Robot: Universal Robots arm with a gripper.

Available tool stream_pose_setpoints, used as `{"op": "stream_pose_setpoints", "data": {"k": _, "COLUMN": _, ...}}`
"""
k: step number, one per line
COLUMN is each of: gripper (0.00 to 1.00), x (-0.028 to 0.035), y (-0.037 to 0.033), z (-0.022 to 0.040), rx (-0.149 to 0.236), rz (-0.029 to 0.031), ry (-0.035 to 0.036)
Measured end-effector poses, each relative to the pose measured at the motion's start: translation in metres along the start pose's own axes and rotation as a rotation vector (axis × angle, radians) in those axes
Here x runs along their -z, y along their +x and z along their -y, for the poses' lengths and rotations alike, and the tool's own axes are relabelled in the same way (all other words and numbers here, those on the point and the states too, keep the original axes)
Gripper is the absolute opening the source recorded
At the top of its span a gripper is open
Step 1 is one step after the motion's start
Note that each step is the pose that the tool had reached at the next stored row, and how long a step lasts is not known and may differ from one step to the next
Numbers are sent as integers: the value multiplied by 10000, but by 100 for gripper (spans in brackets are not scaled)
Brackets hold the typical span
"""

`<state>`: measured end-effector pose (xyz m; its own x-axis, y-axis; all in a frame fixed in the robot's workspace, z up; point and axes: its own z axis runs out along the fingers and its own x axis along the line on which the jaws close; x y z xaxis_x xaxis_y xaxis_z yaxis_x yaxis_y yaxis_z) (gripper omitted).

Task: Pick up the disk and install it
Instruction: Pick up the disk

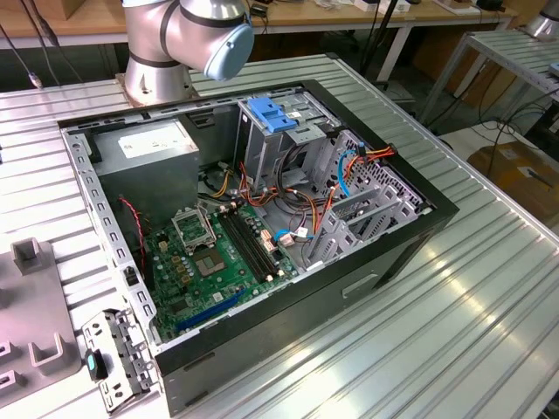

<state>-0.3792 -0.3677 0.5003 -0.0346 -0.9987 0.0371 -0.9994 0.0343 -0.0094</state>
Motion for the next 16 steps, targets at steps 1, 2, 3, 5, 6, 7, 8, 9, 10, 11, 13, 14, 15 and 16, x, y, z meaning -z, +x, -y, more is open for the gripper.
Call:
{"op": "stream_pose_setpoints", "data": {"k": 1, "gripper": 36, "x": 0, "y": 3, "z": 7, "rx": 0, "rz": 0, "ry": 0}}
{"op": "stream_pose_setpoints", "data": {"k": 2, "gripper": 36, "x": 0, "y": 6, "z": 13, "rx": 0, "rz": 0, "ry": 0}}
{"op": "stream_pose_setpoints", "data": {"k": 3, "gripper": 36, "x": -1, "y": 10, "z": 24, "rx": 0, "rz": 0, "ry": 1}}
{"op": "stream_pose_setpoints", "data": {"k": 5, "gripper": 36, "x": -1, "y": 15, "z": 41, "rx": 1, "rz": 0, "ry": 0}}
{"op": "stream_pose_setpoints", "data": {"k": 6, "gripper": 36, "x": -1, "y": 17, "z": 47, "rx": 1, "rz": 0, "ry": 1}}
{"op": "stream_pose_setpoints", "data": {"k": 7, "gripper": 36, "x": -1, "y": 19, "z": 55, "rx": 1, "rz": 0, "ry": 0}}
{"op": "stream_pose_setpoints", "data": {"k": 8, "gripper": 36, "x": -1, "y": 21, "z": 61, "rx": 0, "rz": 0, "ry": 0}}
{"op": "stream_pose_setpoints", "data": {"k": 9, "gripper": 36, "x": -2, "y": 25, "z": 77, "rx": 1, "rz": 0, "ry": 1}}
{"op": "stream_pose_setpoints", "data": {"k": 10, "gripper": 36, "x": -2, "y": 28, "z": 87, "rx": 0, "rz": 0, "ry": 0}}
{"op": "stream_pose_setpoints", "data": {"k": 11, "gripper": 36, "x": -2, "y": 29, "z": 94, "rx": 0, "rz": 0, "ry": 0}}
{"op": "stream_pose_setpoints", "data": {"k": 13, "gripper": 36, "x": -2, "y": 37, "z": 114, "rx": 0, "rz": 0, "ry": 0}}
{"op": "stream_pose_setpoints", "data": {"k": 14, "gripper": 36, "x": -3, "y": 40, "z": 129, "rx": 0, "rz": 0, "ry": 0}}
{"op": "stream_pose_setpoints", "data": {"k": 15, "gripper": 36, "x": -3, "y": 43, "z": 139, "rx": 0, "rz": 0, "ry": 1}}
{"op": "stream_pose_setpoints", "data": {"k": 16, "gripper": 36, "x": -3, "y": 44, "z": 146, "rx": 1, "rz": 0, "ry": 0}}
